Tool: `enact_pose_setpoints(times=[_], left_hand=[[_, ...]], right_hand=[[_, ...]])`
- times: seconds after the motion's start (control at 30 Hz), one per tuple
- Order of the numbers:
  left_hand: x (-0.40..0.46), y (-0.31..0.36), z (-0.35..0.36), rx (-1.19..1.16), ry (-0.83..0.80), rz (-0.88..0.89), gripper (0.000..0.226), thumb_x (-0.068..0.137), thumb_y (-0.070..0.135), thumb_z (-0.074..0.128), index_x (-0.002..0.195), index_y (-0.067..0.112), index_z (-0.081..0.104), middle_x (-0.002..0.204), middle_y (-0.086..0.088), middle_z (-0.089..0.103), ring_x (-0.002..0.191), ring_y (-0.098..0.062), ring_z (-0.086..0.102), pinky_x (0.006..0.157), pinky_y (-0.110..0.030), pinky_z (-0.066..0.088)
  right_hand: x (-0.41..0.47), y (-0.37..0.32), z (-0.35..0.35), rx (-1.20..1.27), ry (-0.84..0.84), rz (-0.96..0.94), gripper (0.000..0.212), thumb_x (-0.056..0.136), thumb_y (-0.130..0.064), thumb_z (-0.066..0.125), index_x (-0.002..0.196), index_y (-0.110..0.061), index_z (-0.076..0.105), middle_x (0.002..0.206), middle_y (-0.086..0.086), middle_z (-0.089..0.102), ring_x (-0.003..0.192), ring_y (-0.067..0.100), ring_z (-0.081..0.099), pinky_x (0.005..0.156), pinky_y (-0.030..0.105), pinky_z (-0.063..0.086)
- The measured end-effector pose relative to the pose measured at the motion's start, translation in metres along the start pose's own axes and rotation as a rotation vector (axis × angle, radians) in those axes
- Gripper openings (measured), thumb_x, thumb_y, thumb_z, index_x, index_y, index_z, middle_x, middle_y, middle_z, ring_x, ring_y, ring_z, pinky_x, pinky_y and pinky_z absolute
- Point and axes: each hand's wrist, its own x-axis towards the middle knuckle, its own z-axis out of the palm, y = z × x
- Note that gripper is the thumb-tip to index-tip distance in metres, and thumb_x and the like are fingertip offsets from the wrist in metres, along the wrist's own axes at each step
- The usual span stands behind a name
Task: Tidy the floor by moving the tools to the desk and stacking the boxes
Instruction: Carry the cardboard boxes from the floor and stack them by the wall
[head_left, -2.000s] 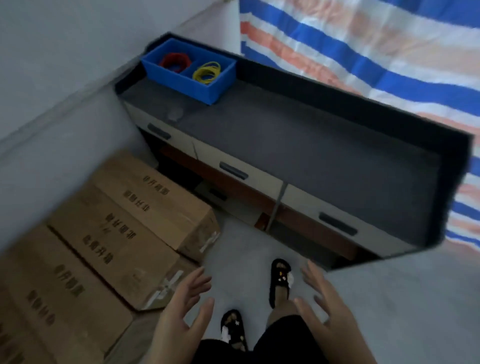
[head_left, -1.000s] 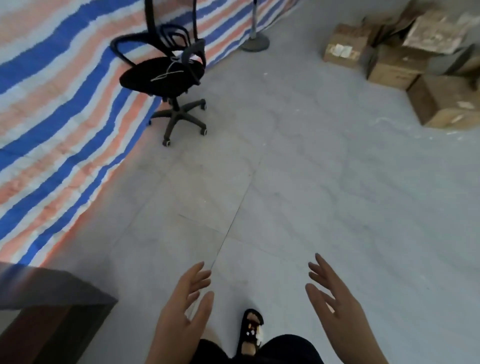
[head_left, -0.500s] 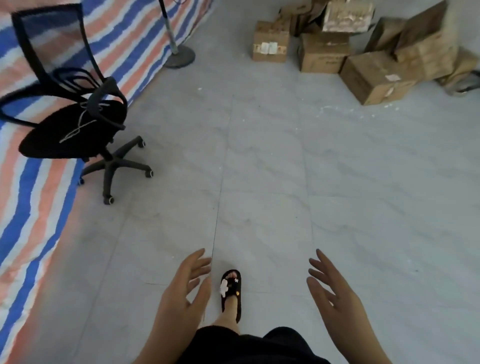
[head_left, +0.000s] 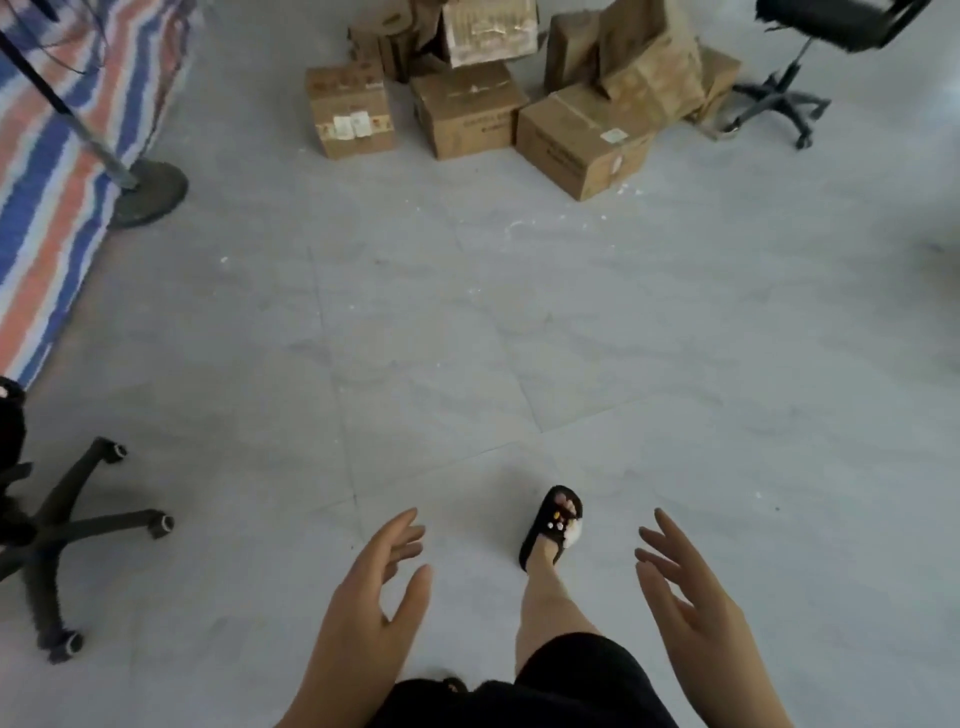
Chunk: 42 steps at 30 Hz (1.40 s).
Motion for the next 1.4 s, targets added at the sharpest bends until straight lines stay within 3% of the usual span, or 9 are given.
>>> enact_pose_setpoints(times=[0.17,0.27,0.4,0.5,0.6,0.7,1.0,1.23,1.4], left_hand=[[0.136,0.046,0.043,-0.067,-0.023,0.007,0.044,0.09,0.016,0.056,0.117,0.048,0.042,0.11,0.031,0.059,0.105,0.012,0.054,0.092,-0.016,0.042],[0.207,0.083,0.062,-0.112,-0.022,0.02,0.042,0.086,0.028,0.056,0.114,0.058,0.048,0.11,0.034,0.057,0.103,0.01,0.057,0.089,-0.017,0.043],[0.291,0.114,0.083,-0.109,-0.055,0.017,0.05,0.079,0.032,0.052,0.107,0.072,0.041,0.111,0.034,0.057,0.103,0.008,0.058,0.089,-0.014,0.045],[0.349,0.127,0.087,-0.115,-0.048,-0.005,0.043,0.077,0.041,0.054,0.108,0.069,0.045,0.111,0.033,0.059,0.102,0.007,0.06,0.088,-0.009,0.044],[0.42,0.138,0.088,-0.137,-0.041,-0.013,0.038,0.075,0.045,0.054,0.112,0.053,0.052,0.109,0.034,0.059,0.101,0.007,0.06,0.092,-0.021,0.046],[0.516,0.155,0.081,-0.107,-0.064,0.037,0.049,0.069,0.059,0.048,0.115,0.045,0.045,0.11,0.035,0.057,0.103,0.008,0.058,0.091,-0.019,0.044],[0.736,0.219,0.071,-0.056,-0.192,0.082,0.044,0.076,0.051,0.051,0.118,0.044,0.046,0.11,0.033,0.058,0.105,0.007,0.058,0.09,-0.017,0.042],[0.87,0.259,0.133,-0.014,-0.258,0.072,0.042,0.09,0.012,0.055,0.114,0.046,0.045,0.109,0.032,0.058,0.104,0.008,0.057,0.086,-0.01,0.043],[0.964,0.32,0.213,-0.053,-0.228,0.088,0.039,0.092,0.015,0.054,0.113,0.047,0.045,0.11,0.021,0.061,0.104,0.009,0.056,0.087,-0.009,0.046]], right_hand=[[0.14,-0.036,-0.036,-0.002,0.029,-0.007,0.049,0.091,-0.016,0.054,0.133,-0.038,0.041,0.122,-0.017,0.057,0.108,-0.014,0.051,0.084,0.014,0.043],[0.21,-0.067,-0.058,-0.015,0.058,-0.032,0.047,0.091,-0.016,0.054,0.132,-0.038,0.043,0.121,-0.02,0.057,0.107,-0.013,0.053,0.081,0.009,0.044],[0.295,-0.091,-0.068,-0.021,0.012,-0.009,0.048,0.091,-0.017,0.054,0.13,-0.041,0.04,0.122,-0.019,0.056,0.108,-0.013,0.052,0.09,0.023,0.045],[0.354,-0.106,-0.067,-0.025,0.006,0.019,0.048,0.09,-0.015,0.056,0.128,-0.042,0.041,0.12,-0.017,0.058,0.105,-0.014,0.053,0.089,0.025,0.045],[0.42,-0.123,-0.063,-0.017,0.027,0.031,0.049,0.09,-0.016,0.057,0.129,-0.042,0.042,0.12,-0.017,0.058,0.105,-0.014,0.053,0.089,0.025,0.045],[0.497,-0.148,-0.052,0.01,0.083,0.027,0.049,0.091,-0.018,0.056,0.134,-0.037,0.042,0.122,-0.015,0.058,0.107,-0.015,0.051,0.09,0.023,0.043],[0.664,-0.233,-0.037,0.084,0.171,0.067,0.051,0.09,-0.017,0.056,0.127,-0.046,0.036,0.123,-0.014,0.056,0.111,-0.014,0.048,0.096,0.03,0.046],[0.792,-0.243,-0.082,0.097,0.224,0.11,0.049,0.091,-0.02,0.055,0.13,-0.044,0.037,0.124,-0.017,0.056,0.107,-0.019,0.049,0.089,0.019,0.042],[0.91,-0.247,-0.17,0.087,0.248,0.073,0.048,0.091,-0.023,0.054,0.133,-0.04,0.038,0.123,-0.018,0.056,0.104,-0.021,0.05,0.076,0.0,0.041]])
